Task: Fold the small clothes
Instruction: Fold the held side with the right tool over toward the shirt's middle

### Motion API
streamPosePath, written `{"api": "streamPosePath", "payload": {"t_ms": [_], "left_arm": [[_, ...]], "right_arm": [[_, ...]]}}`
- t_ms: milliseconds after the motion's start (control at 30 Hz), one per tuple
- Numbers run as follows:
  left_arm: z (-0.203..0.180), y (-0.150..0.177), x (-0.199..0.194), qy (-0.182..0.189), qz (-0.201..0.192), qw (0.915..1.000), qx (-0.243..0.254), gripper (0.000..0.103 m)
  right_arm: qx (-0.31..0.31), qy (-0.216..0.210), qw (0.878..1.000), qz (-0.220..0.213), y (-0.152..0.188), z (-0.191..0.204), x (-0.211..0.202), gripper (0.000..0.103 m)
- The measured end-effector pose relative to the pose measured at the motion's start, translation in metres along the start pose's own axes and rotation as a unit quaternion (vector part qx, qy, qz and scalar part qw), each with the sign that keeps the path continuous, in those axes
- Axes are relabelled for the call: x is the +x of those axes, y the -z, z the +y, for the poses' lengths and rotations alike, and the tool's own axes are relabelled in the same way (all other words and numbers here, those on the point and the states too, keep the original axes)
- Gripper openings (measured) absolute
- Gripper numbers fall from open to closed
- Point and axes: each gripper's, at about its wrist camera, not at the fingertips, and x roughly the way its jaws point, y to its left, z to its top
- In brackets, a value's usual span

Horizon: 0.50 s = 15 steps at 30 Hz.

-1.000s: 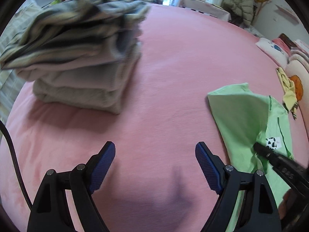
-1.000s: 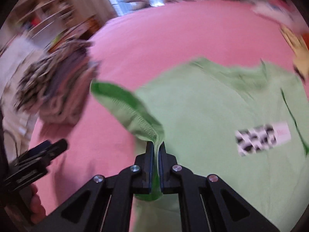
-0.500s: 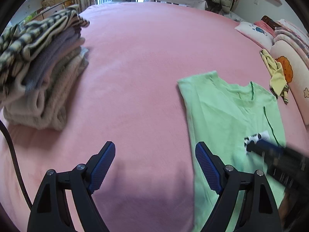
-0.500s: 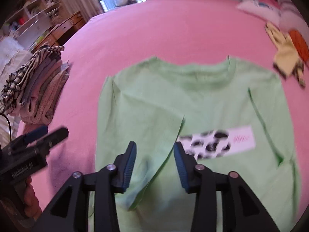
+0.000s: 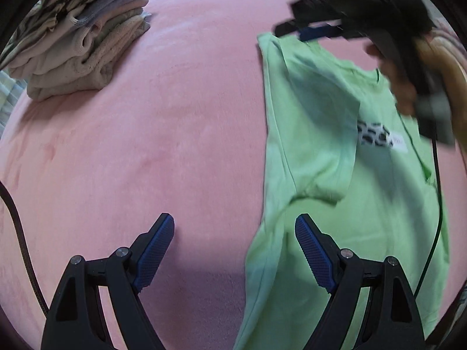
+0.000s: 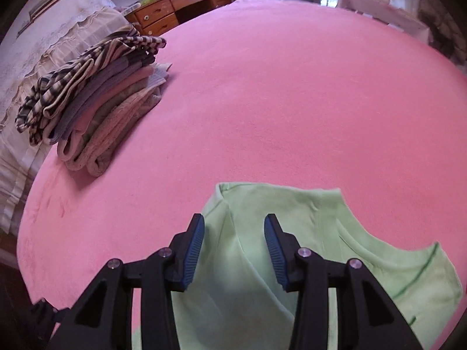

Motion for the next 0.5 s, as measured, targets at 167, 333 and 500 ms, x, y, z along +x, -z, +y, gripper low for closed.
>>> {"api": "streamPosePath", "payload": {"t_ms": [167, 333, 500], "left_arm": [[0.002, 0.000, 0.002, -0.005, -0.012, 0.9996, -0.024, 0.084], [0.001, -0.006, 0.007, 0.005, -0.023, 0.9986, -0.047, 0.083], [-0.003, -0.008, 0.019, 0.027, -0.010, 0.9984, -0.048, 0.043]], "right_arm": [[-0.021, -0.030, 0.999, 0.028, -0.014, -0.003, 0.023, 0.041], [-0.059, -0.044, 0.996, 0.049, -0.018, 0.009, 0.033, 0.014], [-0.091, -0.023, 0.995, 0.044, -0.021, 0.024, 0.040, 0.005]]}}
